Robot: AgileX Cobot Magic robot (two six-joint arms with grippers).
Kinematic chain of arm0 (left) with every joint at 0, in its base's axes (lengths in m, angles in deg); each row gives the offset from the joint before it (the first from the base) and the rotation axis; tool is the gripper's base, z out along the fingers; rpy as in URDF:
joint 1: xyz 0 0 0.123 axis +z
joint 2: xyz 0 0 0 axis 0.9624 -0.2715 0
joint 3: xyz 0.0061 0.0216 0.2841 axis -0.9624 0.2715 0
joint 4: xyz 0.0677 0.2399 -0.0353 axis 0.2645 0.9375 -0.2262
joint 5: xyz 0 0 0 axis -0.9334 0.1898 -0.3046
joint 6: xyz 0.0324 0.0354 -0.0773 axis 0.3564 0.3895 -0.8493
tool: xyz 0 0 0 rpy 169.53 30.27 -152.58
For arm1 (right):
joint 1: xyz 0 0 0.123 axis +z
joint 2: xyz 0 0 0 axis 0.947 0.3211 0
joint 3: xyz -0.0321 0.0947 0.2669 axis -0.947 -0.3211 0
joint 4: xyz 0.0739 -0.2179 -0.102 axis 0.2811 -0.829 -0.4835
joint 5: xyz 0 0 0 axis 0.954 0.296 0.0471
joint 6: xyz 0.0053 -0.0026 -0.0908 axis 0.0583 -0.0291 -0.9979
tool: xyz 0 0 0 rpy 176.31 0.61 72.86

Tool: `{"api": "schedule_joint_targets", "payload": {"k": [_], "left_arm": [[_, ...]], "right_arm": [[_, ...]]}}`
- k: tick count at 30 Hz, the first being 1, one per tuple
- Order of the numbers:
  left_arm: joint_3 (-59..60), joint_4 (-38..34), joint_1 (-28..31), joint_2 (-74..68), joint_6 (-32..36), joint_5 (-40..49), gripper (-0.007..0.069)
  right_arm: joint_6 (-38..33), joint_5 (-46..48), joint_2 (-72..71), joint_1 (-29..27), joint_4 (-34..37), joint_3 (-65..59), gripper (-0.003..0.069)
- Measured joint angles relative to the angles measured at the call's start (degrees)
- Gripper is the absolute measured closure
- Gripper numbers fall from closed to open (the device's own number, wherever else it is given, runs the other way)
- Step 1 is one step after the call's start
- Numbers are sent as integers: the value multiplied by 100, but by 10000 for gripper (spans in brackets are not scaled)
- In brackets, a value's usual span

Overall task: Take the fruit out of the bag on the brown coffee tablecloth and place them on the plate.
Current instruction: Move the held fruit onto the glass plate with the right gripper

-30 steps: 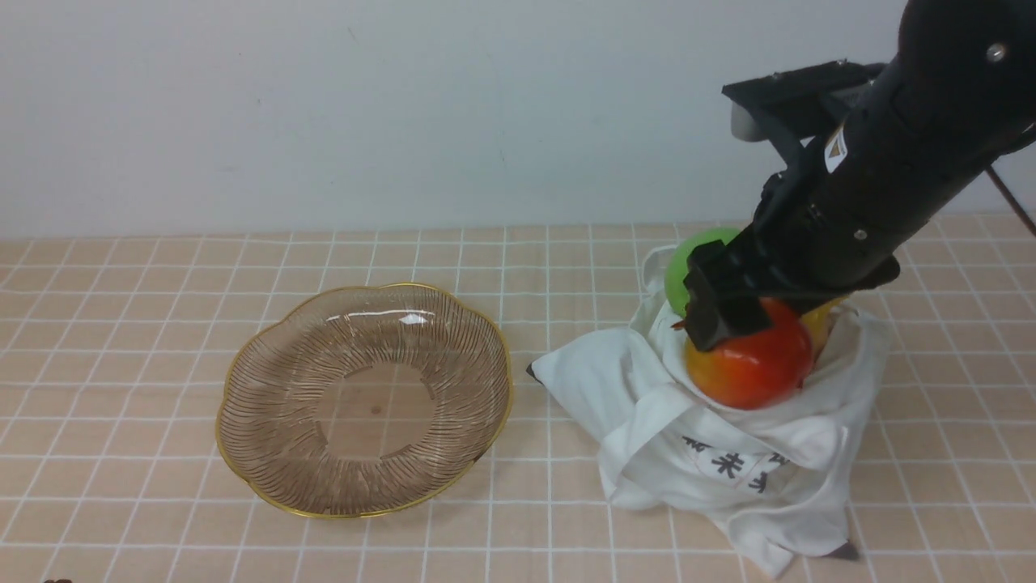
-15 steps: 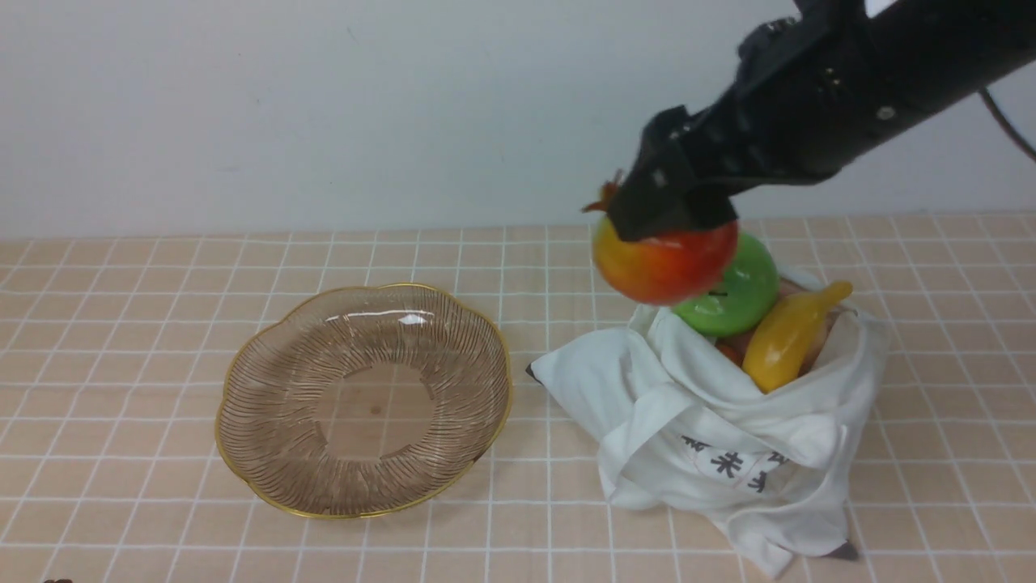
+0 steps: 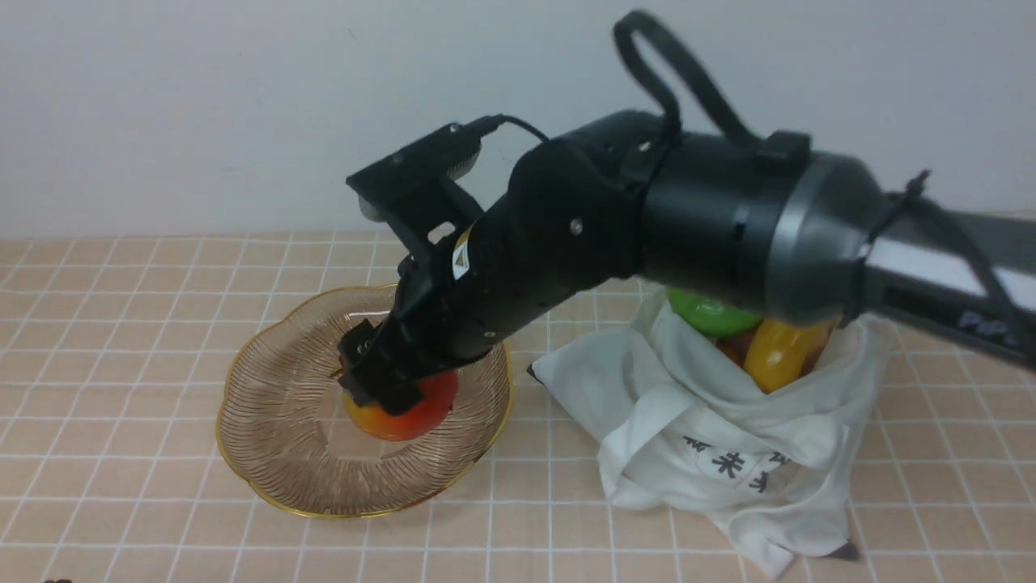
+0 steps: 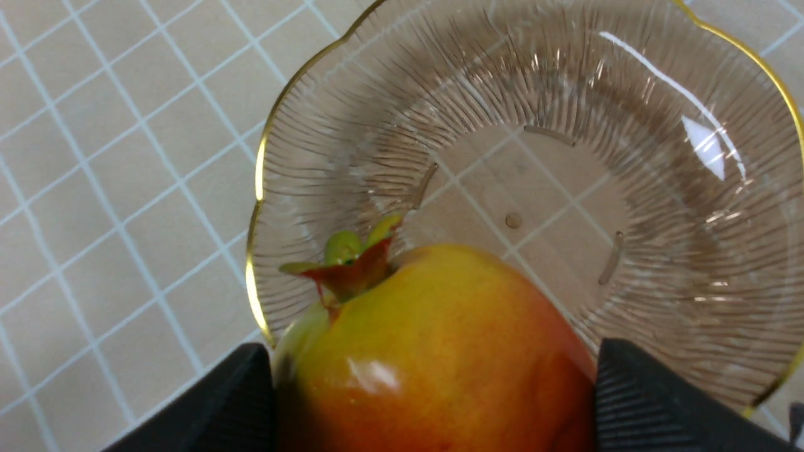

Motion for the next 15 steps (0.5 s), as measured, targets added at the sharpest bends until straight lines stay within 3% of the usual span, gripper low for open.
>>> {"api": "schedule_joint_targets", "payload": {"k": [4, 7, 15], "left_arm": [[0, 0, 0, 0, 0, 0, 632], [0, 0, 0, 0, 0, 0, 632], [0, 0, 0, 0, 0, 0, 632]], "right_arm": [[0, -511, 302, 0, -31, 0, 56], [13, -779, 448, 7, -36, 0, -4], [21, -718, 494, 7, -133, 118, -32]]}}
